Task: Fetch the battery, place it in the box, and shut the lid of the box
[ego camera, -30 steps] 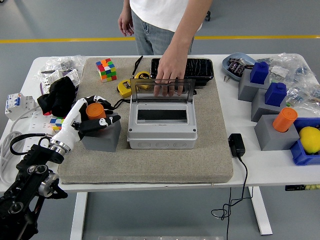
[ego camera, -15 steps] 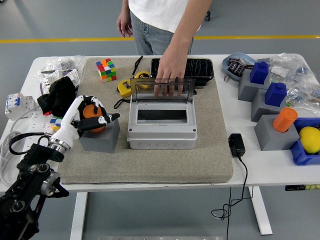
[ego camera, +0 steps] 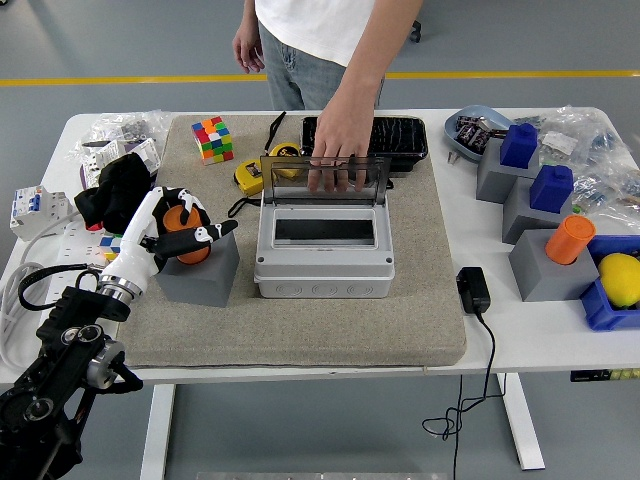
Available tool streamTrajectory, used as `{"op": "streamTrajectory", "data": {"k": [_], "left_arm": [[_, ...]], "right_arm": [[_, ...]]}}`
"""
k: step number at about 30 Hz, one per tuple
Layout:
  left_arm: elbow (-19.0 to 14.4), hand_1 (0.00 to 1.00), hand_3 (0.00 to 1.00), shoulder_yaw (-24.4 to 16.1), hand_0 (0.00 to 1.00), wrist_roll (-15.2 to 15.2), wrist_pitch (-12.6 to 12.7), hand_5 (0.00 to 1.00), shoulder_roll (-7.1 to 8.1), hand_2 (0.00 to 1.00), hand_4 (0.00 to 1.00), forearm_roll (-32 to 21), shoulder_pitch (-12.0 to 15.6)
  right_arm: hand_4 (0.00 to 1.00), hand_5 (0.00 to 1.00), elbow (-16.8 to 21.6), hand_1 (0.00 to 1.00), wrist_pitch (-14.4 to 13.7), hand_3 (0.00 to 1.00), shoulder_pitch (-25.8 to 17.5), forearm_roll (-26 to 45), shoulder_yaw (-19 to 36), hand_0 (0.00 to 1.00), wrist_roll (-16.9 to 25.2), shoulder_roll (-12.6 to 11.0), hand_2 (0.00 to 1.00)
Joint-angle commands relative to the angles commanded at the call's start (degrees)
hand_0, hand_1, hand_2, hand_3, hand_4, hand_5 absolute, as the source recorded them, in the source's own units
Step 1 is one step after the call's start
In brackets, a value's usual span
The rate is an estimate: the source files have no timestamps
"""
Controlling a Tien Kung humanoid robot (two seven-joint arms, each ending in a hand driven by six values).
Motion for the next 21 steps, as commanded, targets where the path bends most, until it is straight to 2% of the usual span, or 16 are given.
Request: {"op": "streamTrajectory", "data": {"k": [6, 15, 21], "left_arm": [[-0.1, 0.018, 0.03, 0.0, 0.018, -0.3, 0.9, 0.002, -0.11, 0.07, 0.998, -0.2, -0.4], [-1.9, 0.014, 0.024, -0.4, 0.02, -0.5, 1.8, 0.002, 0.1, 0.063, 0.998, 1.0, -1.3], [-3.0, 0.002, 0.015, -0.4, 0.01, -1.3, 4.1, 0.002, 0.06, 0.054, 0.998, -0.4, -2.1]], "right_arm": [[0.998, 0.998, -0.1, 0.771, 0.0, 0.8, 0.0, 0.2, -0.3, 0.819, 0.0, 0.0, 0.752], [0.998, 0.998, -0.1, 0.77, -0.1, 0.8, 0.0, 0.3, -0.7, 0.819, 0.0, -0.1, 0.752], [0.998, 0.998, -0.1, 0.771, -0.1, 0.799, 0.1, 0.4, -0.8, 0.818, 0.0, -0.2, 0.752]]}}
